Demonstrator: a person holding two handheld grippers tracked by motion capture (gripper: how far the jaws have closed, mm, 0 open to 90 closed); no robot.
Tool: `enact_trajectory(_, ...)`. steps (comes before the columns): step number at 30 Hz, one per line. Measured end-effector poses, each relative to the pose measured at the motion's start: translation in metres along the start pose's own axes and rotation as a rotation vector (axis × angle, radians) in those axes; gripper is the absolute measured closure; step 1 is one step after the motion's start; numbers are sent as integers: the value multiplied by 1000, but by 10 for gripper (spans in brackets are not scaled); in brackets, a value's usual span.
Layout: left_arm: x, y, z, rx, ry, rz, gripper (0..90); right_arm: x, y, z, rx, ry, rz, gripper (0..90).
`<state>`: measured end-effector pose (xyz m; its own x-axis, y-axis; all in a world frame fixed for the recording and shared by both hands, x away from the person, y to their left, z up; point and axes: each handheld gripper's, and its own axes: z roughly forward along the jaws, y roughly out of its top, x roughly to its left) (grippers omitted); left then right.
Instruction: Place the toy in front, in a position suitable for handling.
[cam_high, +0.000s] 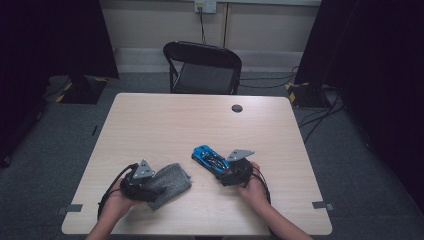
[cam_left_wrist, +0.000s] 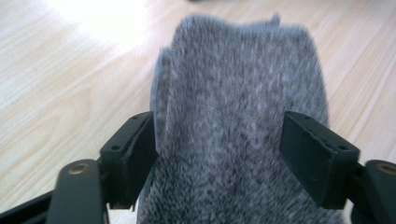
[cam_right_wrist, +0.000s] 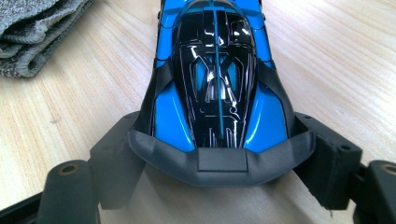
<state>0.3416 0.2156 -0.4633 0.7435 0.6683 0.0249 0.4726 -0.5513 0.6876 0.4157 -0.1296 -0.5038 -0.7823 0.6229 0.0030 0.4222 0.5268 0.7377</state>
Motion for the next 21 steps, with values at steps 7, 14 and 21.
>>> enact_trajectory(7,-7,11,-1,-52,-8,29,328,1,0,0,-2,-10,9,239)
enact_trajectory(14,-6,14,3,-49,-9,9,328,2,1,1,0,-21,23,237)
enact_trajectory(21,-3,13,6,-38,-8,-5,287,7,3,3,2,-53,56,221)
